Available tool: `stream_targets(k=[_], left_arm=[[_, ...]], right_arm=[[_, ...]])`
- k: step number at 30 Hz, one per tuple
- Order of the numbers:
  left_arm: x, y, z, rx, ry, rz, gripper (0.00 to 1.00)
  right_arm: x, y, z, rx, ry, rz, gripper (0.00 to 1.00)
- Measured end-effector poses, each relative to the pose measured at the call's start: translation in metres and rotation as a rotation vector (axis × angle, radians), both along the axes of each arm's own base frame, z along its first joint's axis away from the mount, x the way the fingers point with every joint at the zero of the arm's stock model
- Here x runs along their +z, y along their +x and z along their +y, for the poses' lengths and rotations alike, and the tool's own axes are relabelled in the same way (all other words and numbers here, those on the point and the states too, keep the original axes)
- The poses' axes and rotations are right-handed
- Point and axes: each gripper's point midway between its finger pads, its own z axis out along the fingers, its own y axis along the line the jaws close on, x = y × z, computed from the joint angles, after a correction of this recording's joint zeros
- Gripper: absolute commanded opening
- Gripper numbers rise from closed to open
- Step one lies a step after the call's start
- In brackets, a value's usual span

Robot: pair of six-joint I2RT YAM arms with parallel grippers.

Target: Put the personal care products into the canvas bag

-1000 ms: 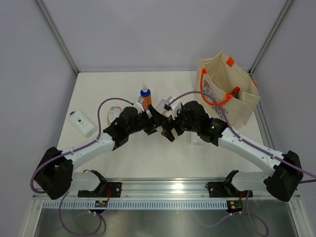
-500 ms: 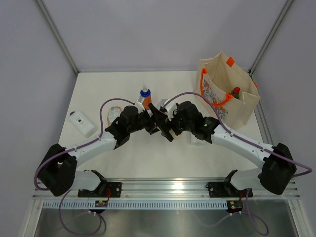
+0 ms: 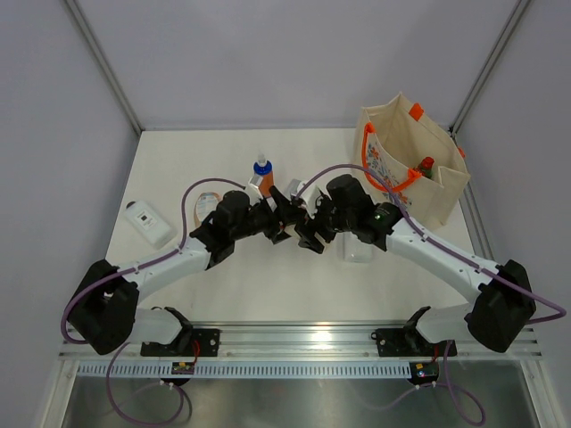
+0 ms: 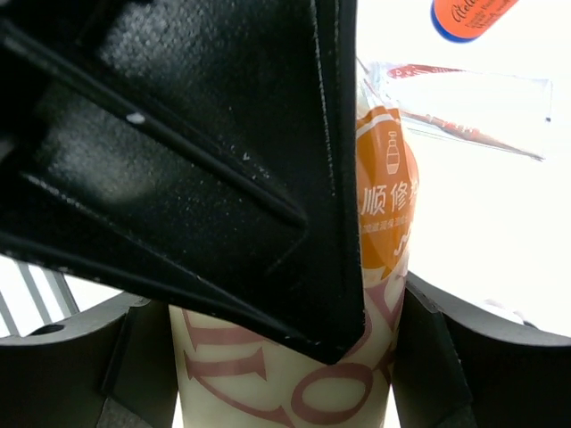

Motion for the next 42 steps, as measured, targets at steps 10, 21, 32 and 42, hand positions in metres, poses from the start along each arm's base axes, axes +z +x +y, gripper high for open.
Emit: stream_targets(k=[10,21,32,42], left_arm=[[0.034,0.01,0.016,0.003,-0.033,-0.105,0.99],[0.11,0.04,0.072,0.136,0.182,-0.435,0.99],[0.084,0.02,0.124,0.125,0.533,-0.6,0.99],[0.065,-0.006,0.154,0.118,0.657,-0.689,0.99]], right_arm=[[0.015,-0.003,-0.019,0.004,0.058,0.043,0.0],[0.028,0.008,-0.07,-0.109,0.054,0.103,0.0],[0.195,0.146,-0.23,-0.63,0.186,-0.272,0.0],[0.086,0.241,-0.266,-0.721,0.049,-0.066,0.08]])
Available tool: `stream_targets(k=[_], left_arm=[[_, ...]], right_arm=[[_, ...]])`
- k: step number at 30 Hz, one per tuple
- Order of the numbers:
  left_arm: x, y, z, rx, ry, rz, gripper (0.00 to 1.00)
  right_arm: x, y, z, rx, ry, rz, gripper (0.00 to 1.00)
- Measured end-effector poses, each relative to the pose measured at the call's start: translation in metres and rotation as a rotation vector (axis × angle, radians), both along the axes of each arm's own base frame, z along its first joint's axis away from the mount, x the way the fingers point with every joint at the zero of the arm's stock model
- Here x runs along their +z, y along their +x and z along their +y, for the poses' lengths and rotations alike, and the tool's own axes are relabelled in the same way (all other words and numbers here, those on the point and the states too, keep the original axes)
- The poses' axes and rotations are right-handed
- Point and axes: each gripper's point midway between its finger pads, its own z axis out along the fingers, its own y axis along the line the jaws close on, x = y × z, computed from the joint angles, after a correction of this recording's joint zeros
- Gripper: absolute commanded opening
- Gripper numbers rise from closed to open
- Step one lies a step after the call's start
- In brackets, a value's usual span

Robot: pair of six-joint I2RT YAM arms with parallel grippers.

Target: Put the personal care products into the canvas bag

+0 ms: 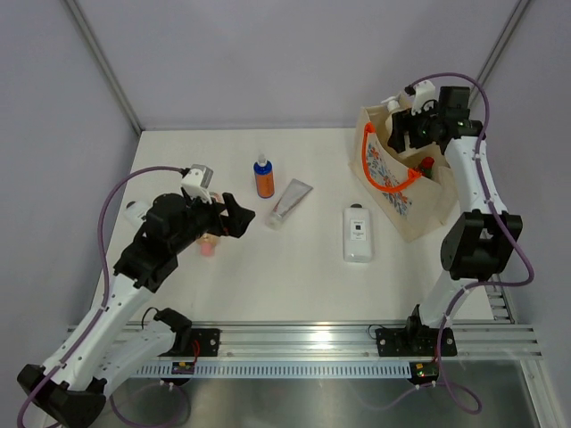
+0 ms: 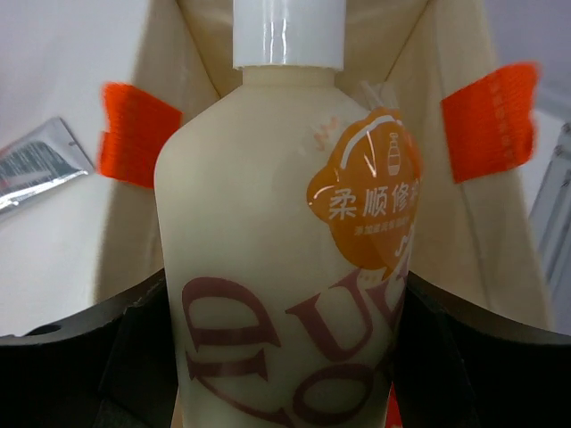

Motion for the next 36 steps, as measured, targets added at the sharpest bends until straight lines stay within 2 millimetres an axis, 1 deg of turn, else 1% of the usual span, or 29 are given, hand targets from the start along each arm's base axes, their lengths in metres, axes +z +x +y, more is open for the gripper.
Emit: stream_targets(k=[2,4,5,6,7,9,10,13,15,16,20,25,29,31,33,36], left_arm=[[-0.007,-0.002,0.004,0.006,0.016,-0.002,0.99],[-0.013,-0.004,0.006,0.01,0.026,0.001,0.99],[-0.015,-0.005,0.007,0.011,0.031,0.003,0.99],[-0.017,-0.006,0.008,0.012,0.034,0.006,0.99],[-0.019,-0.006,0.008,0.013,0.035,0.009,0.99],[-0.021,-0.006,0.008,0.013,0.037,0.013,0.99],[-0.022,-0.006,0.008,0.014,0.037,0.014,0.99],[-0.024,-0.003,0.006,0.016,0.032,0.022,0.99],[-0.027,0.001,0.004,0.019,0.026,0.028,0.99],[-0.031,0.003,0.002,0.022,0.024,0.039,0.99],[-0.049,0.012,-0.003,0.028,0.032,0.094,0.99],[-0.071,0.023,-0.009,0.031,0.058,0.157,0.99],[-0.084,0.03,-0.012,0.04,0.08,0.196,0.99],[-0.087,0.037,-0.012,0.06,0.089,0.198,0.99],[-0.089,0.045,-0.013,0.08,0.1,0.188,0.99],[-0.092,0.066,-0.017,0.112,0.139,0.139,0.99]], right_arm=[[-0.032,0.003,-0.002,-0.007,-0.002,0.08,0.11],[-0.058,0.0,-0.003,-0.012,-0.003,0.15,0.2],[-0.065,-0.004,-0.003,-0.012,-0.002,0.175,0.27],[-0.07,-0.007,-0.003,-0.011,0.0,0.195,0.33],[-0.073,-0.011,-0.002,-0.01,0.002,0.213,0.51],[-0.075,-0.014,-0.002,-0.01,0.003,0.227,0.66],[-0.075,-0.014,-0.002,-0.011,0.003,0.228,0.76],[-0.076,-0.015,-0.002,-0.012,0.005,0.233,0.92],[-0.075,-0.015,-0.002,-0.012,0.007,0.23,0.98],[-0.073,-0.014,-0.002,-0.013,0.007,0.222,0.99],[-0.054,-0.017,0.0,-0.008,0.013,0.181,0.99],[-0.018,-0.018,0.003,0.002,0.034,0.106,0.99],[0.012,-0.026,0.007,0.023,0.057,0.044,0.99],[0.028,-0.036,0.013,0.061,0.074,0.017,0.99],[0.046,-0.052,0.024,0.134,0.091,-0.015,0.99],[0.079,-0.089,0.051,0.302,0.146,-0.082,1.0]])
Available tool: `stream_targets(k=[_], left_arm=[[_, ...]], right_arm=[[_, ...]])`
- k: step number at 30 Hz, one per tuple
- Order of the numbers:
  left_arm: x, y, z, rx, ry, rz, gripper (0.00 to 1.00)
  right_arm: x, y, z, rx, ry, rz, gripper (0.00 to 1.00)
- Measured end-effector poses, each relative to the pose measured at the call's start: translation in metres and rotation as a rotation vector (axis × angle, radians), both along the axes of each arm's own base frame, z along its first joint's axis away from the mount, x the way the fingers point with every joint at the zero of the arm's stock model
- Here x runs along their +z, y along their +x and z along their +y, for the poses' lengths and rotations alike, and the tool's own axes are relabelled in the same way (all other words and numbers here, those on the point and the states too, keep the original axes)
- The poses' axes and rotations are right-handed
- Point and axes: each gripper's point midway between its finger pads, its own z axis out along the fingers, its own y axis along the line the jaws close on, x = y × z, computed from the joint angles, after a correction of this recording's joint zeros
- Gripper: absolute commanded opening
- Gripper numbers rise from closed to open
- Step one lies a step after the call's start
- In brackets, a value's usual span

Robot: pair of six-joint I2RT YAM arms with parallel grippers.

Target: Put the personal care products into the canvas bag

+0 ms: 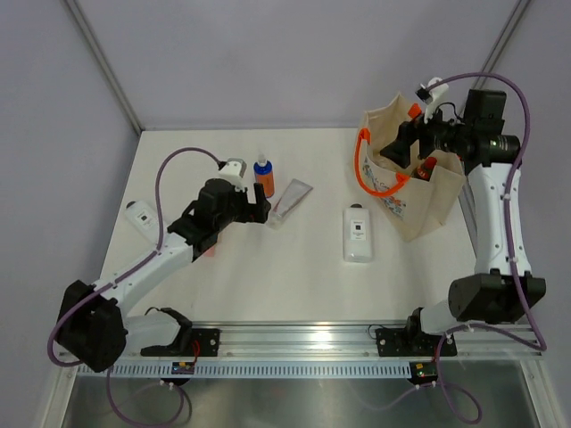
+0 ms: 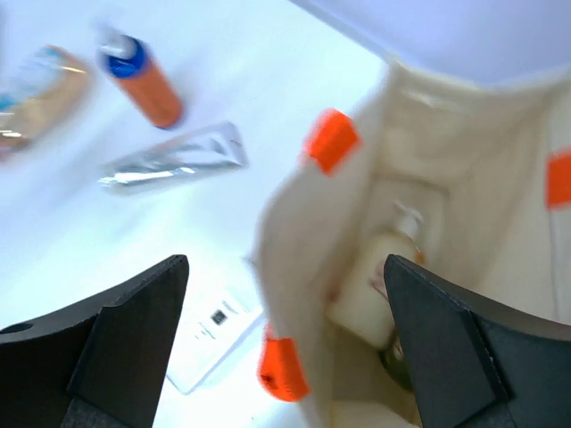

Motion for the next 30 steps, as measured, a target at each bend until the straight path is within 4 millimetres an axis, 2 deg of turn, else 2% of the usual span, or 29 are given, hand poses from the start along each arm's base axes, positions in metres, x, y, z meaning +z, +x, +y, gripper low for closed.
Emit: stream_targets(k=[2,4,6,9,11,15,18,24,28,29,30], left_arm=[[-0.006,0.016,-0.01,-0.012,0.045,-0.049,0.99],[-0.017,0.031,-0.021,-0.031,0.099,-0.088,0.99],[-0.028,0.048,-0.032,-0.043,0.158,-0.112,0.99],[-0.046,0.08,-0.039,-0.019,0.231,-0.142,0.99],[-0.057,0.096,-0.038,0.004,0.275,-0.143,0.99],[-0.063,0.124,-0.039,0.053,0.314,-0.159,0.99],[-0.061,0.143,-0.038,0.1,0.32,-0.172,0.99],[-0.057,0.18,-0.034,0.174,0.296,-0.18,0.92],[-0.06,0.193,-0.025,0.209,0.279,-0.166,0.7],[-0.06,0.195,-0.023,0.214,0.275,-0.162,0.52],[-0.062,0.196,-0.023,0.215,0.256,-0.154,0.43]], right_arm=[[0.017,-0.036,0.022,0.123,0.044,-0.056,1.0],[0.019,-0.07,0.042,0.224,0.08,-0.089,0.99],[0.012,-0.104,0.06,0.317,0.115,-0.106,0.99],[-0.015,-0.134,0.074,0.395,0.157,-0.073,1.0],[-0.033,-0.139,0.075,0.41,0.171,-0.042,1.0],[-0.059,-0.141,0.078,0.426,0.192,-0.004,0.99],[-0.065,-0.141,0.079,0.439,0.204,-0.004,1.0],[-0.06,-0.138,0.081,0.458,0.208,-0.042,0.99],[-0.062,-0.138,0.081,0.459,0.207,-0.044,0.99],[-0.062,-0.138,0.081,0.459,0.208,-0.043,1.0],[-0.063,-0.138,0.081,0.459,0.206,-0.045,0.99]])
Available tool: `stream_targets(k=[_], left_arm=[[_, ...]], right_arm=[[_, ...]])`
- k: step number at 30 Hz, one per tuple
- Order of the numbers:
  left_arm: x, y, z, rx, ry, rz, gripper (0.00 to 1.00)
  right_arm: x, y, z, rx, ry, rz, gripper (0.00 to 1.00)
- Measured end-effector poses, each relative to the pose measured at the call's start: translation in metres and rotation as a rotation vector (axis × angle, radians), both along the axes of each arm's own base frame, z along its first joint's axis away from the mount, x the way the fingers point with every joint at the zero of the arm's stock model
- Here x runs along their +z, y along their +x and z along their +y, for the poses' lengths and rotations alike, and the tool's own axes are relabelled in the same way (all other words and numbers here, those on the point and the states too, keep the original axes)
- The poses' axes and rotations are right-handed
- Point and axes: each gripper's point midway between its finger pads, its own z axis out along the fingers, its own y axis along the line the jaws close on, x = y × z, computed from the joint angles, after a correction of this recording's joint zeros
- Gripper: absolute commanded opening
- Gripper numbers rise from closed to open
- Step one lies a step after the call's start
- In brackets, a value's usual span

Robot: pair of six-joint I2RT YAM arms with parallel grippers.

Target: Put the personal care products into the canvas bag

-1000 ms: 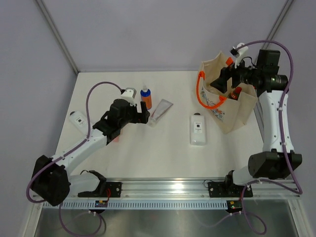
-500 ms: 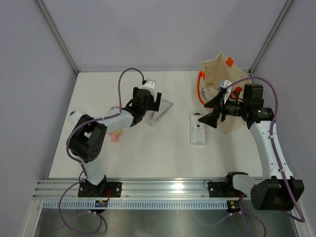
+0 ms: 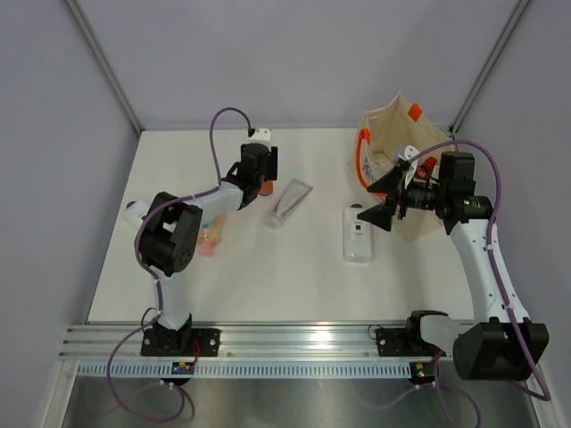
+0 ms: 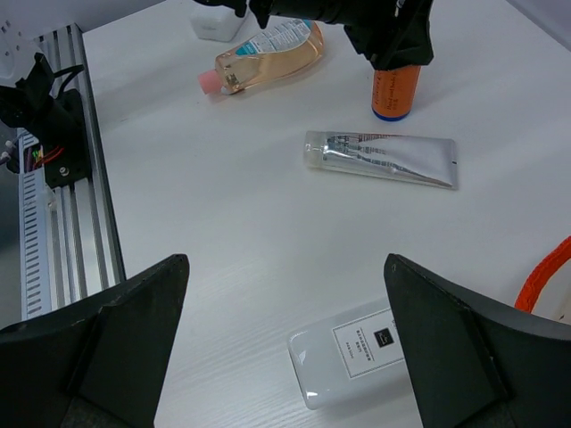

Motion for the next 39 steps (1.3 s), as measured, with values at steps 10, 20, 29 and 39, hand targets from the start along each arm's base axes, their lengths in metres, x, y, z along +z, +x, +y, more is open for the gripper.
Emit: stream_targets(k=[10,20,29,39], left_arm=[[0.004,-0.011,-0.008,-0.112,-0.126,0.074,0.0],[0.058,-0.056,-0.036,-0.27,-0.704,0.35,0.0],[0.072,-0.121,-0.072,-0.405,-1.029,0.58,0.0],[0.097,-0.14,-0.075,-0.466,-1.084,0.587,0.0]], right_arm=[[-0.015,0.001,0.004,0.012,-0.063,-0.032,0.98],[-0.041,0.03,0.077,-0.184,-0.224,-0.037,0.99],[-0.059,0.059,0.141,-0.309,-0.26,-0.02,1.0],[-0.08,0.062,0.159,-0.333,-0.295,0.032,0.98]])
